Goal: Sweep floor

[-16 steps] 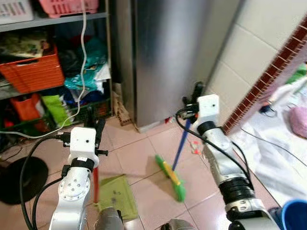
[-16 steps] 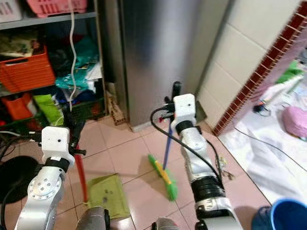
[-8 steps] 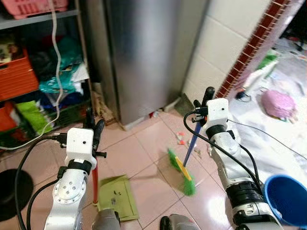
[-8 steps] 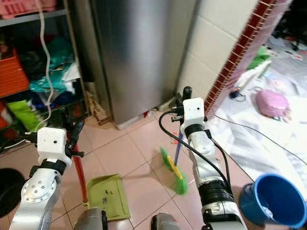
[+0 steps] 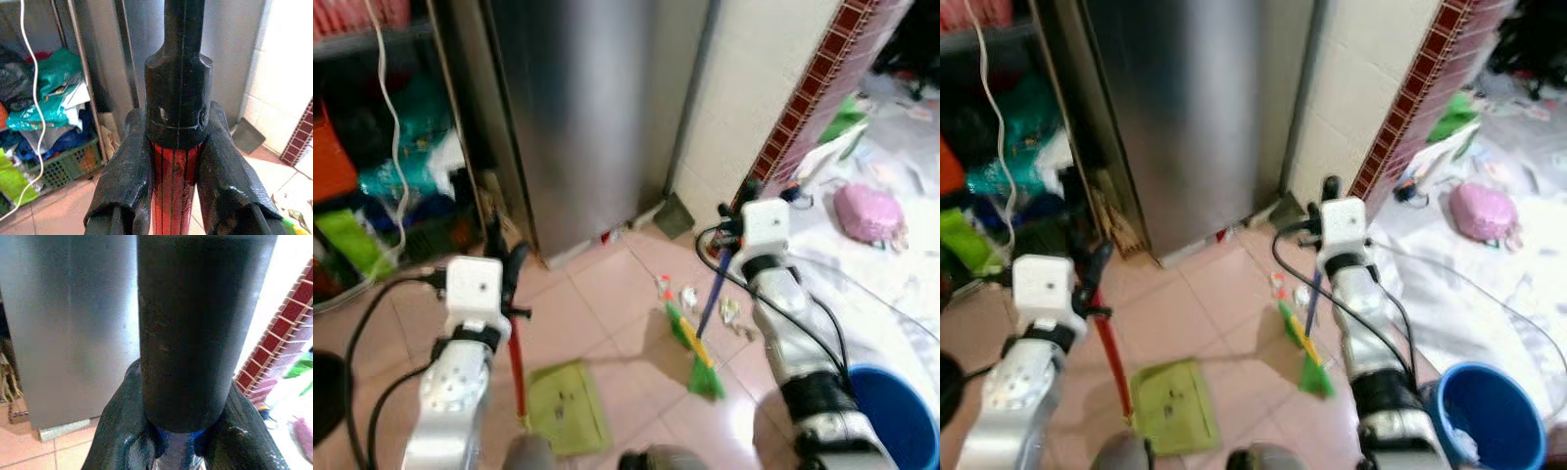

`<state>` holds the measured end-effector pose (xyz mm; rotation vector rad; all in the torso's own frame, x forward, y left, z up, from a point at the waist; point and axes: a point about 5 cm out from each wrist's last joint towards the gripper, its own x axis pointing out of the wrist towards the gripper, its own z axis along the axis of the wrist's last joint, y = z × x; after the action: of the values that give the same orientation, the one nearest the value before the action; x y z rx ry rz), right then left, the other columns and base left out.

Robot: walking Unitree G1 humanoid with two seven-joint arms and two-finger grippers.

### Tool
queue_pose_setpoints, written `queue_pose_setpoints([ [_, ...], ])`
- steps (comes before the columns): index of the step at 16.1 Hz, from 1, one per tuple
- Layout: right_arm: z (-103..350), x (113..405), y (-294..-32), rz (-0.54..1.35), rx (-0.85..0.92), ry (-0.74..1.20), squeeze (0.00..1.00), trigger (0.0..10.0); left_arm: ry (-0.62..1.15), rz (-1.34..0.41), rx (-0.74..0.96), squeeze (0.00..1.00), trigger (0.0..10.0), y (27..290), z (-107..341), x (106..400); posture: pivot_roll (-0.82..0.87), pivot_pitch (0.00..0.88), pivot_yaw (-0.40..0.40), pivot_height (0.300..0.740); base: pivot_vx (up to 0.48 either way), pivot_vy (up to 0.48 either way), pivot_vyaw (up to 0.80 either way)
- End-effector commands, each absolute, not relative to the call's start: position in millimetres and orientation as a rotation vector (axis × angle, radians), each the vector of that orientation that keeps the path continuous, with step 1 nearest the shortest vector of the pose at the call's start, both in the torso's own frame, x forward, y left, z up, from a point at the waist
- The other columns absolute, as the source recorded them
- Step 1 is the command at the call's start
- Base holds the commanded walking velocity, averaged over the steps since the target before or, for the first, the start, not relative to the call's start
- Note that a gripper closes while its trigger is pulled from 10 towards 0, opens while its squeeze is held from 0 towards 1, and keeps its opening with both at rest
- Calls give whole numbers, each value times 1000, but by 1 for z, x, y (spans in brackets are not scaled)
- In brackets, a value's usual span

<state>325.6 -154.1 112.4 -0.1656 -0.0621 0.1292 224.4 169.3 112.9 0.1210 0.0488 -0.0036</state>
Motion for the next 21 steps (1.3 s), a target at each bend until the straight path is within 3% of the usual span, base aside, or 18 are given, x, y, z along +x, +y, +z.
queue_pose_setpoints([
  [1, 111, 325, -165, 100, -177, -46, 0, 10000, -10, 2, 132, 0, 10000, 167, 125, 226, 20, 119, -59, 740, 0, 0, 0],
  [12, 122, 330, -150, 181, -88, -57, 0, 10000, -33, 21, 116, 0, 10000, 168, 131, 231, 20, 120, -55, 740, 0, 0, 0],
  [16, 162, 341, -146, 139, -73, -198, 0, 10000, -41, 31, 112, 0, 10000, 169, 133, 232, 22, 116, -55, 740, 0, 0, 0],
  [18, 197, 348, -153, 72, -156, -337, 0, 10000, -47, 21, 107, 0, 10000, 167, 134, 232, 22, 114, -54, 740, 0, 0, 0],
  [21, 211, 350, -158, 51, -242, -398, 0, 10000, -52, 11, 100, 0, 10000, 166, 134, 232, 19, 111, -56, 740, 0, 0, 0],
])
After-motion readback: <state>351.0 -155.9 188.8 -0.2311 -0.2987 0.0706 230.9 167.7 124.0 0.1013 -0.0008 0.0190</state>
